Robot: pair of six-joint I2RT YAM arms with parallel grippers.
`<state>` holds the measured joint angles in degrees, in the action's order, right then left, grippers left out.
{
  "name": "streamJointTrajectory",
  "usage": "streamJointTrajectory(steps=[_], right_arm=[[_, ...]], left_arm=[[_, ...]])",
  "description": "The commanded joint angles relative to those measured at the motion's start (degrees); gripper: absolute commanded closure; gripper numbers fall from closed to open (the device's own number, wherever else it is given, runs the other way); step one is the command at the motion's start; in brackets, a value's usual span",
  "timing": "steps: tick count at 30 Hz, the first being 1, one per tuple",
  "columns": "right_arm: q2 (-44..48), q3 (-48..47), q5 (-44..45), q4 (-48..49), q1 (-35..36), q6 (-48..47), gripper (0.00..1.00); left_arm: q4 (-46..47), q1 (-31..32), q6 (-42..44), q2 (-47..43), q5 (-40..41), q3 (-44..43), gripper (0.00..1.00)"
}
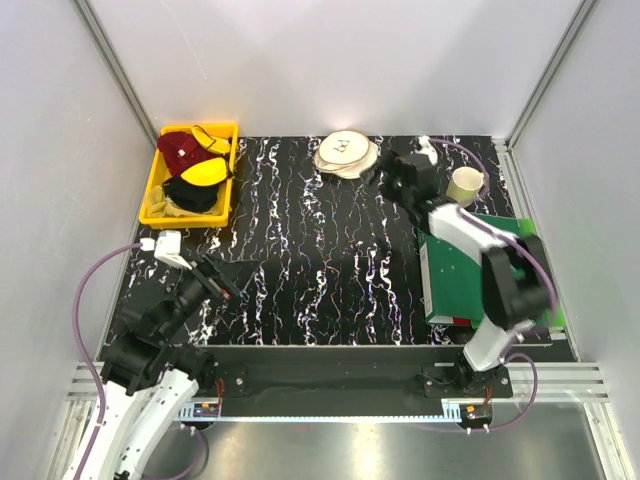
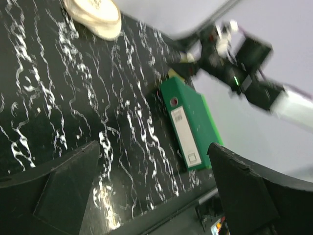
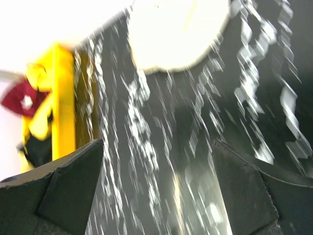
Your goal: Place the bra in the laundry bag and zip it closed
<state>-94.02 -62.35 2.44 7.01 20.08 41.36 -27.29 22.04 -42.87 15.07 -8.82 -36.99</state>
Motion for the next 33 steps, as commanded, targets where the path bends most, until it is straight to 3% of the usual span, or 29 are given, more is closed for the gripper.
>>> streamJointTrajectory(steps=[1,10,14,17,18,21,26,31,33], right_arm=[[-14.83,-11.64,4.41,11.71,-0.21,3.62,0.00],[-40.95,-36.60,8.64,11.98,-0.21,9.09,0.04],[-48.88,-48.18,8.90,7.61,-0.21,9.08,0.26],[-51.70,-51.81,6.27,6.36,-0.21,8.38,0.50],[-51.53,-51.74,5.48,5.75,-0.13,8.29,0.75],[-44.36,-45.43,1.70,3.98,-0.04,6.98,1.00],[-26.69,-21.54,-1.29,-2.42,2.25,3.82,1.00],[-3.40,5.85,-9.35,-3.22,4.00,4.69,1.00],[6.06,12.48,-12.87,-4.71,4.97,5.48,1.00]], left_arm=[[2.15,0.02,-0.19,0.22,-8.13,2.88,0.01],[2.68,0.02,0.86,2.24,-9.64,2.98,0.01],[2.77,0.02,1.82,2.86,-9.46,2.45,0.01],[2.85,0.02,2.35,3.30,-9.72,1.93,0.01],[2.59,0.02,2.53,3.47,-9.64,1.58,0.01],[1.46,0.02,3.49,3.74,-8.77,0.52,0.01],[-2.24,0.02,5.78,8.20,-5.42,-1.41,0.01],[-1.90,0.45,4.74,15.67,-9.98,-0.89,0.09],[1.86,3.34,2.19,16.13,-11.14,1.73,0.11]])
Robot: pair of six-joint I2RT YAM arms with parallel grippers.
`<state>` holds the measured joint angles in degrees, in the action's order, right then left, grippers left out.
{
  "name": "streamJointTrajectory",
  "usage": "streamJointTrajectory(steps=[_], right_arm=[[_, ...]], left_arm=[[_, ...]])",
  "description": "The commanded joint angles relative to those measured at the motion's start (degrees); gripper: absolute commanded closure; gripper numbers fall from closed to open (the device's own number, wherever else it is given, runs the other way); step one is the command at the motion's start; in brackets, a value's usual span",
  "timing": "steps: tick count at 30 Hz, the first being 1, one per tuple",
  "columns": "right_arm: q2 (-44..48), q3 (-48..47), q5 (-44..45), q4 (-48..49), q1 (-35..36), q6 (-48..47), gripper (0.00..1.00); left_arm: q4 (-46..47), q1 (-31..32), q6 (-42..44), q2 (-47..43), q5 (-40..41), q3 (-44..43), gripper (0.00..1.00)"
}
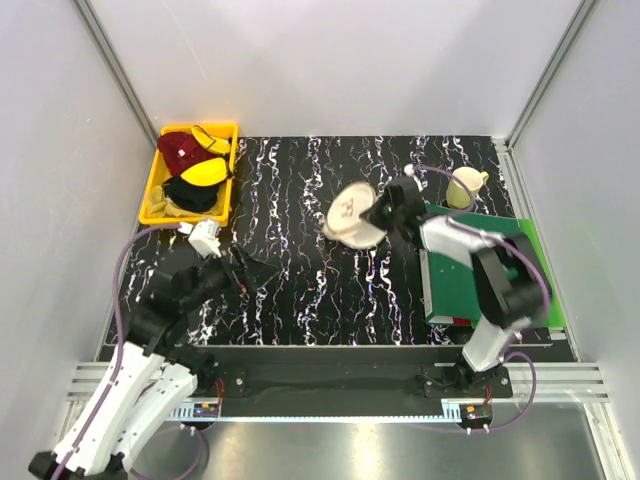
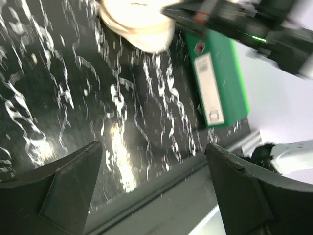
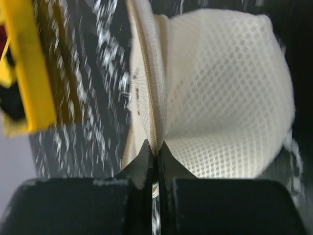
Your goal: Place the bra in the laundry bag and zip it closed
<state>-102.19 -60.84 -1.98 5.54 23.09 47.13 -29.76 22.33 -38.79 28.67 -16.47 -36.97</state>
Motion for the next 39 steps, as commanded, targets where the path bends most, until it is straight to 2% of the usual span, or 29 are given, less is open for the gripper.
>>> streamJointTrajectory(steps=[1,4,5,6,7,9,10,11,12,13,14,15,16,18,19,20,21,25,27,31,35,39], right_arm=[[17.35,16.92,-9.79,-4.04,2.30,-0.20,1.00],[28.86,27.30,-13.57,-5.01,3.89,2.61,1.00],[31.41,29.35,-14.71,-5.10,4.59,3.31,1.00],[36.23,32.85,-16.72,-5.19,5.72,3.66,1.00],[38.54,34.54,-17.44,-5.19,6.08,4.10,0.99],[45.37,39.36,-18.84,-5.19,6.52,6.03,0.94],[47.50,40.79,-19.20,-5.19,6.70,6.39,0.92],[49.61,42.10,-19.38,-5.19,6.79,6.91,0.88],[52.94,43.95,-19.99,-5.19,6.96,7.18,0.76],[54.54,44.57,-20.17,-8.15,7.05,7.53,0.71],[56.03,44.58,-19.91,-10.18,7.05,7.53,0.66],[59.36,44.40,-18.17,-12.46,7.05,7.53,0.53],[61.22,44.32,-16.50,-17.18,6.97,7.97,0.47],[66.47,43.70,-10.28,-22.04,6.97,9.90,0.40],[68.16,42.57,-7.98,-27.02,6.97,10.60,0.32],[71.31,42.04,-5.26,-29.60,6.97,13.31,0.29],[72.73,41.42,-0.88,-31.54,6.97,14.64,0.29],[77.31,40.28,6.27,-38.39,7.05,18.08,0.27],[77.15,39.14,9.87,-40.86,7.05,19.04,0.27],[76.79,38.34,13.40,-45.43,7.05,22.03,0.27],[79.42,39.65,14.11,-46.23,6.97,25.54,0.27],[81.18,39.92,14.63,-46.85,6.97,25.20,0.25]], left_arm=[[5.05,4.81,-3.04,1.93,-0.35,2.60,0.11],[6.64,14.30,-4.01,1.65,8.34,4.71,0.11],[7.95,19.98,-4.28,2.18,10.38,5.50,0.11],[8.74,23.08,-4.28,3.05,12.41,5.85,0.11],[9.36,29.38,-4.46,5.76,16.25,5.94,0.11],[10.33,36.00,-4.11,9.55,22.07,4.81,0.11],[10.42,42.30,-3.50,13.74,26.88,3.93,0.12],[10.77,45.23,-3.14,15.96,29.36,2.18,0.12],[10.95,47.87,-2.96,20.07,31.65,1.30,0.12],[11.30,51.55,-2.88,22.03,34.72,0.33,0.12],[12.26,52.63,-2.61,24.05,35.19,-1.33,0.12],[12.70,53.34,-2.44,25.98,35.54,-2.13,0.12],[12.97,54.39,-2.26,29.40,36.32,-3.10,0.12],[13.67,55.01,-1.56,32.84,37.12,-5.91,0.12],[13.41,55.36,-0.69,36.08,38.52,-7.05,0.12],[13.50,55.89,-0.16,37.68,39.31,-9.24,0.12],[13.59,56.07,0.55,39.08,40.10,-10.22,0.13],[14.20,56.95,6.68,48.56,43.44,-15.49,0.18],[14.11,57.13,8.54,53.57,43.80,-18.65,0.24],[14.12,57.56,11.70,61.14,44.24,-23.66,0.29],[13.94,57.65,12.42,66.60,45.47,-28.49,0.29],[12.97,57.65,12.51,71.51,47.49,-31.93,0.35]])
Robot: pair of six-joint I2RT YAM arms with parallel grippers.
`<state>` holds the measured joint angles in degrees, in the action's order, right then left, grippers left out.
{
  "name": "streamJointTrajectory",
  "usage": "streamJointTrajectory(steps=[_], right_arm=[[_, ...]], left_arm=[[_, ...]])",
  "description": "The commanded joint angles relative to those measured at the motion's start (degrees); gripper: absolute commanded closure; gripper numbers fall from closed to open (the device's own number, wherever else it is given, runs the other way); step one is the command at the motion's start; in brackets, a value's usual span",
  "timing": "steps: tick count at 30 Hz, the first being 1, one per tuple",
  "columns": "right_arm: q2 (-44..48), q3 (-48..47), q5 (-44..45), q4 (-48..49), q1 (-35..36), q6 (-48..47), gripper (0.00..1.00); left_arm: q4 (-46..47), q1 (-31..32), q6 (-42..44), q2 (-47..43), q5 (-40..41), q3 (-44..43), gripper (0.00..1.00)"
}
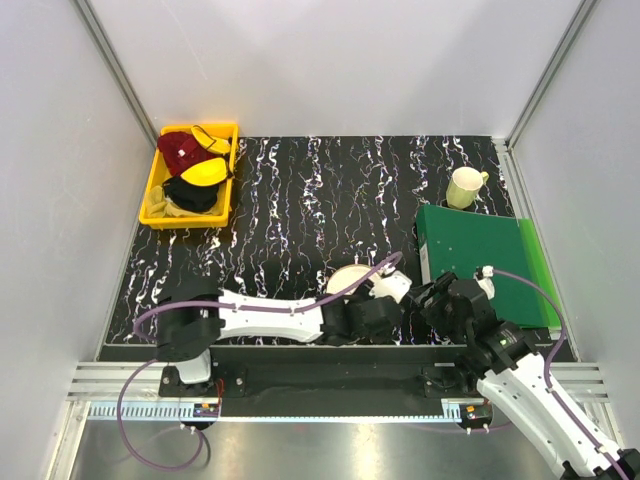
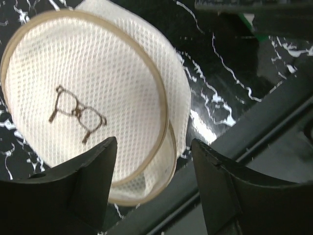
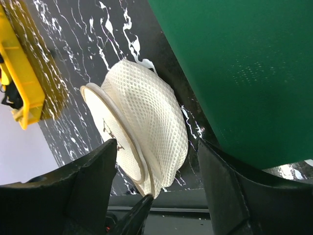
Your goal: Place the bra in the laundry bag and zip it closed
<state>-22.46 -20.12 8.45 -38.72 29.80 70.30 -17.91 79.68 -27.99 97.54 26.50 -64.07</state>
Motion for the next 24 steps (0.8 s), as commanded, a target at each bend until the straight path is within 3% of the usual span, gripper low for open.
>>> streamJointTrajectory(steps=[1,8,17,20,24], right_arm=[[1.71,-0.97,4.21,-2.76,0.26,1.94,0.25],[1.63,-2.38,3.68,-3.56,0.26,-0.34,0.25],[0.84,-2.64,3.42,-3.56,0.34,-1.48,0.23],[0.57,-2.64,3.59,-3.47,0.26,-1.66,0.23],[-0.74,-2.82,2.10,-1.54,0.34,-5.95,0.23]], left_arm=[[0.95,0.30,1.71,3.44,5.22,-5.44,0.40],[-2.83,0.04,1.01,9.34,7.95,-10.90,0.61],[-3.80,-1.02,2.15,11.88,7.34,-13.44,0.79],[-4.15,-1.46,2.24,11.63,6.98,-13.45,1.00],[-4.67,-2.68,0.93,7.07,3.66,-12.31,1.00]])
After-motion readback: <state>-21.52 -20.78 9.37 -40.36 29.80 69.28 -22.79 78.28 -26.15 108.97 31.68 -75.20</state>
